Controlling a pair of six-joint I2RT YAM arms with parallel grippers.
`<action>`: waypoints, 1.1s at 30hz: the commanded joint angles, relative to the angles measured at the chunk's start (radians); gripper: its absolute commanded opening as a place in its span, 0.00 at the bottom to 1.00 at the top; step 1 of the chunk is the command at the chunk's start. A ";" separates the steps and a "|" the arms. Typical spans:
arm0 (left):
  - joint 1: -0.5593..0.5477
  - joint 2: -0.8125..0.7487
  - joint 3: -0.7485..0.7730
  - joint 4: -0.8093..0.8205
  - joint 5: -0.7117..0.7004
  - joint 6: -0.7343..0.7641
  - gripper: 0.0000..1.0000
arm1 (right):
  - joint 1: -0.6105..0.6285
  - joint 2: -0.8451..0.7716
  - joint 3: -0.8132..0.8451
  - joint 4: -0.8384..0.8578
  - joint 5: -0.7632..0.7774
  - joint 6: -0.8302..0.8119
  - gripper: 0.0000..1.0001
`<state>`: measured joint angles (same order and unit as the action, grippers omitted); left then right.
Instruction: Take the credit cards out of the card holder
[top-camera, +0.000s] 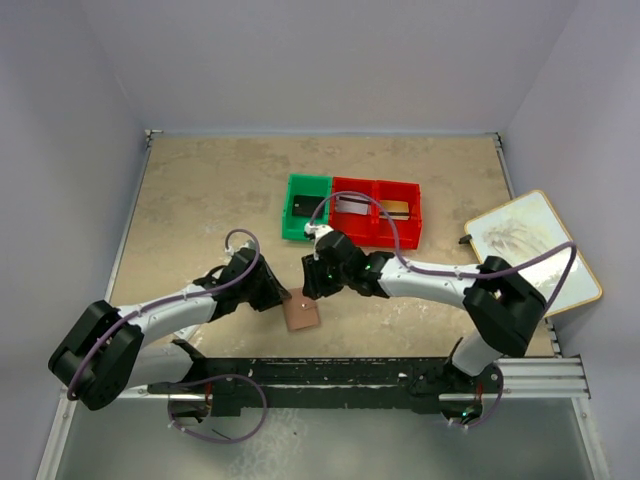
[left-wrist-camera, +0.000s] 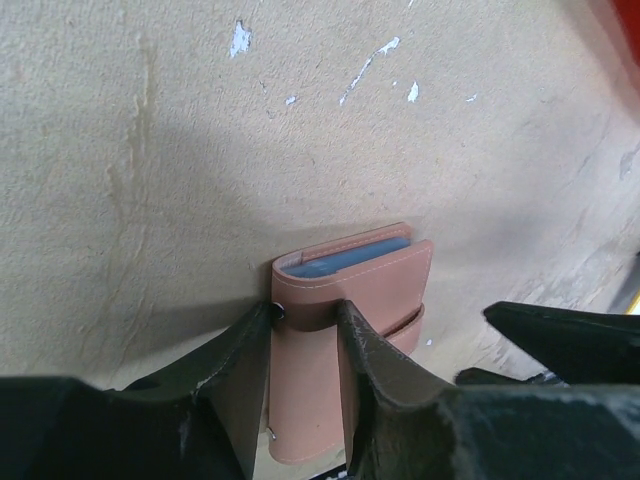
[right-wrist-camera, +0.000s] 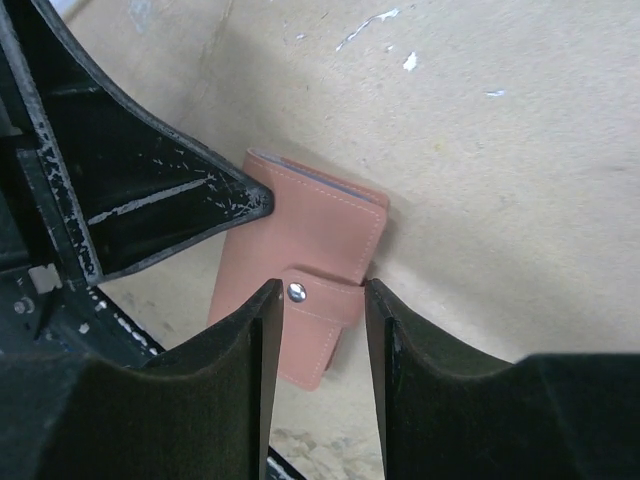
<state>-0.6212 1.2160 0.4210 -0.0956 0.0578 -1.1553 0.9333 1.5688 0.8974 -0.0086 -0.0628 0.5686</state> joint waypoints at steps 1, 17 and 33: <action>0.003 -0.008 0.027 -0.001 -0.019 0.038 0.29 | 0.069 0.061 0.090 -0.070 0.100 0.002 0.41; 0.003 -0.025 0.008 0.009 -0.019 0.032 0.27 | 0.196 0.201 0.164 -0.182 0.292 0.073 0.44; 0.003 -0.019 0.006 -0.029 -0.046 0.036 0.23 | 0.248 0.187 0.149 -0.290 0.480 0.166 0.22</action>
<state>-0.6212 1.2106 0.4210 -0.0975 0.0536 -1.1370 1.1774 1.7584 1.0561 -0.1711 0.3546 0.6941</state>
